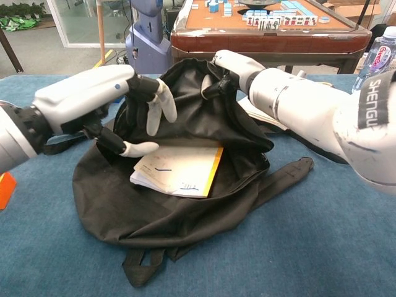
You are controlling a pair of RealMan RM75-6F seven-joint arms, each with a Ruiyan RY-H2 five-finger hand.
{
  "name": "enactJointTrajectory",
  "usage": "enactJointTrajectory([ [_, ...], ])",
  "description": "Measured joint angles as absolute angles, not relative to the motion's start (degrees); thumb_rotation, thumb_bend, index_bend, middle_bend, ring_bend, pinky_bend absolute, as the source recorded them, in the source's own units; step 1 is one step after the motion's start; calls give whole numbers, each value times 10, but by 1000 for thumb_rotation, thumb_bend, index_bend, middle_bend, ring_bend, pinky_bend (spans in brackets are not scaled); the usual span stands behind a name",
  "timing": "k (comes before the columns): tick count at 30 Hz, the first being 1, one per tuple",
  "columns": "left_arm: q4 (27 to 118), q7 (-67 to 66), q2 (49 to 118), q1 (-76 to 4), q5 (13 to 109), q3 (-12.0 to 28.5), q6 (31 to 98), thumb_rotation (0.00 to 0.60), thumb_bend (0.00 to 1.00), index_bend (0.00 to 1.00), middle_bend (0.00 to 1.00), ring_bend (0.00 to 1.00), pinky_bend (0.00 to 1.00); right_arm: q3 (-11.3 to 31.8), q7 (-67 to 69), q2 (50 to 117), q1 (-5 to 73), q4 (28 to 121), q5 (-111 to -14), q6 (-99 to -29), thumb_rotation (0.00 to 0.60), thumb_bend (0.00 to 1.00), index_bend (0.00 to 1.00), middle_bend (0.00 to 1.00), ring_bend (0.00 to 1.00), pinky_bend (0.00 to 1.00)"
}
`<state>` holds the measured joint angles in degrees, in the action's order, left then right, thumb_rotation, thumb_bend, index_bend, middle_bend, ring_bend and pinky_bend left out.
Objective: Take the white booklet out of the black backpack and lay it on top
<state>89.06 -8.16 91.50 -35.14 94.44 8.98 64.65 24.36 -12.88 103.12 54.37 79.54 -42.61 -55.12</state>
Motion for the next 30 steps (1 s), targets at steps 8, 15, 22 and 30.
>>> enactJointTrajectory([
  [8, 844, -120, 978, -371, 917, 80, 628, 600, 288, 487, 557, 506, 522, 243, -120, 1038, 543, 785, -435, -553, 600, 796, 732, 478, 466, 600],
  [15, 796, -184, 1007, -380, 921, 60, 623, 600, 288, 402, 442, 465, 476, 241, -117, 1040, 541, 785, -441, -553, 600, 797, 733, 477, 466, 600],
  [22, 748, -211, 1018, -377, 907, 46, 620, 600, 274, 325, 390, 374, 418, 238, -115, 1046, 540, 786, -446, -554, 600, 797, 733, 477, 466, 603],
  [30, 697, -226, 1029, -376, 897, 41, 619, 600, 273, 297, 376, 361, 410, 237, -117, 1048, 537, 792, -449, -558, 600, 796, 733, 477, 466, 604],
])
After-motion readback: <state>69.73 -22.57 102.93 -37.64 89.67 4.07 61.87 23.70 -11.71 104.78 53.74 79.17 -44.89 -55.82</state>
